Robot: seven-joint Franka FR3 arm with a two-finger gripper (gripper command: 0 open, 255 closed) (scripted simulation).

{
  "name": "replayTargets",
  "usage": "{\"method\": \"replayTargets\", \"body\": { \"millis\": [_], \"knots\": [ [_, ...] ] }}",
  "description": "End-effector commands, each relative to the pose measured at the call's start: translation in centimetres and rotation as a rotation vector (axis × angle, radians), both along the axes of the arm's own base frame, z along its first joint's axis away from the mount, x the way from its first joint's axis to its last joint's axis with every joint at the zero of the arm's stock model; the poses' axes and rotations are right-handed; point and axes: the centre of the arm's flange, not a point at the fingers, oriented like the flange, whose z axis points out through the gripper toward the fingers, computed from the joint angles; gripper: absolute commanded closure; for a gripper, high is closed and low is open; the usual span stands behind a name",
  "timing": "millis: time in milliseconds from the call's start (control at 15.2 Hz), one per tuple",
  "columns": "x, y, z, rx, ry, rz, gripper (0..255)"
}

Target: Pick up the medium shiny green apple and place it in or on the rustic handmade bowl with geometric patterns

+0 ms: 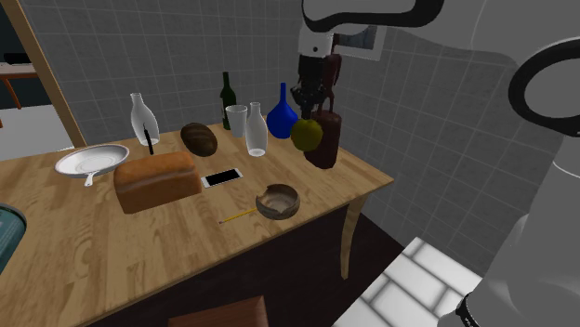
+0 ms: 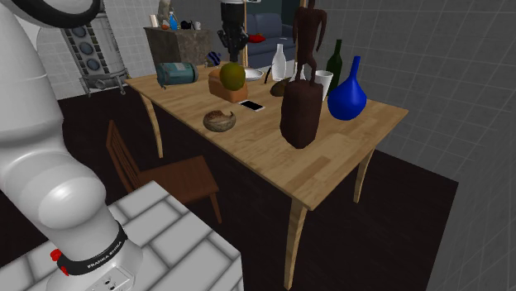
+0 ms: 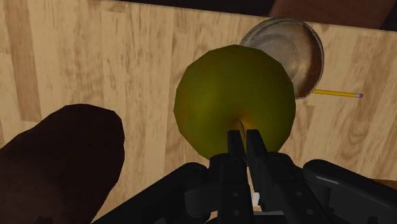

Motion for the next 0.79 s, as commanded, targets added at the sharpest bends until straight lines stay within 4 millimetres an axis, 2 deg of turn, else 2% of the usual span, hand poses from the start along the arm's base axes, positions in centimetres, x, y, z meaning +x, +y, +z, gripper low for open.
{"method": "replayTargets", "body": {
  "millis": [0, 330, 726],
  "knots": [
    [0.0, 2.6, 0.6, 0.000, 0.000, -0.001, 255],
    [-0.1, 8.9, 2.0, 0.000, 0.000, -0.001, 255],
    [-0.1, 8.9, -1.2, 0.000, 0.000, -0.001, 255]
  ]
}}
